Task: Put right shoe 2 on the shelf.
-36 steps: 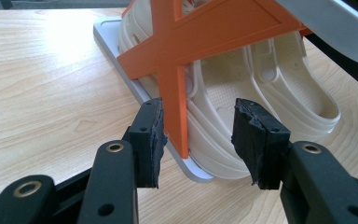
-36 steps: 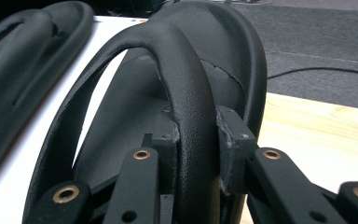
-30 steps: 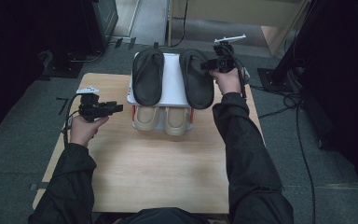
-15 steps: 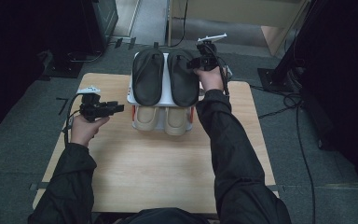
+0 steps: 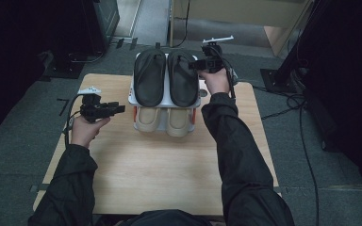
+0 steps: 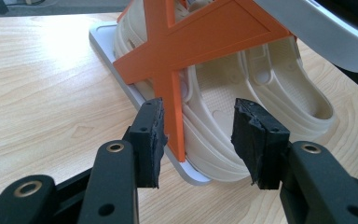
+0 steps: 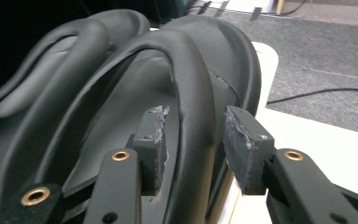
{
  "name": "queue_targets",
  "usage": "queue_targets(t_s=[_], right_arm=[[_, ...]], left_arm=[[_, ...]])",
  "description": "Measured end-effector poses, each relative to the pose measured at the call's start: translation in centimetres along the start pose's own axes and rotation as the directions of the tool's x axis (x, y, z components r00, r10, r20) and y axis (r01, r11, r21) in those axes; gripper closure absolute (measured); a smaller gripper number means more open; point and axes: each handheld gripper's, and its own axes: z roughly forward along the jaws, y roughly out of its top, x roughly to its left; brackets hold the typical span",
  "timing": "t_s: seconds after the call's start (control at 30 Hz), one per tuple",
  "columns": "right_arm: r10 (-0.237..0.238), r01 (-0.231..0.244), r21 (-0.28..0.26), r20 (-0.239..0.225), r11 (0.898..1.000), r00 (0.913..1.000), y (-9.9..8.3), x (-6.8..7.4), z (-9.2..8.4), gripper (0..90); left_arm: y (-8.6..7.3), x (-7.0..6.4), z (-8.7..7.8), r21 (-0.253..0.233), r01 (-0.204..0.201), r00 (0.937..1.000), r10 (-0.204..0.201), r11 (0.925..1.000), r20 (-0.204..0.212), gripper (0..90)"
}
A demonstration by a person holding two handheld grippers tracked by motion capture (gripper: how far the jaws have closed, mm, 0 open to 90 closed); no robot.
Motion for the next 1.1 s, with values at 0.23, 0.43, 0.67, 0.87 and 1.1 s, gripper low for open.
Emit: queue_targets(t_s=[0.23, 0.43, 0.67, 0.87, 1.1], right_arm=[[-0.023, 0.021, -0.022, -0.056, 1.000, 0.9981, -0.8, -0.6, -3.1, 74.5], [-0.033, 0.033, -0.001, -0.023, 0.999, 0.9992, -2.1, -1.8, -3.2, 76.0], [-0.079, 0.079, 0.012, -0.027, 0.997, 0.9965, -4.0, -2.2, -1.8, 75.4], [-0.104, 0.105, 0.020, -0.037, 0.994, 0.9939, -4.1, -1.2, -1.8, 75.3], [-0.119, 0.120, 0.006, -0.034, 0.993, 0.9923, -4.3, -0.8, -1.8, 72.7]], left_arm=[[0.0, 0.0, 0.0, 0.001, -0.001, 1.0000, 0.001, 1.0000, -0.003, 53.7], [0.0, -0.1, 0.1, 0.002, -0.002, 1.0000, 0.003, 1.0000, -0.003, 53.7], [-0.1, 0.1, 0.1, 0.004, 0.008, 1.0000, -0.008, 1.0000, -0.003, 53.2], [-0.1, 0.2, 0.1, 0.002, 0.006, 1.0000, -0.006, 1.0000, -0.005, 53.2], [-0.1, 0.2, 0.1, 0.003, 0.007, 1.0000, -0.007, 1.0000, -0.005, 53.2]])
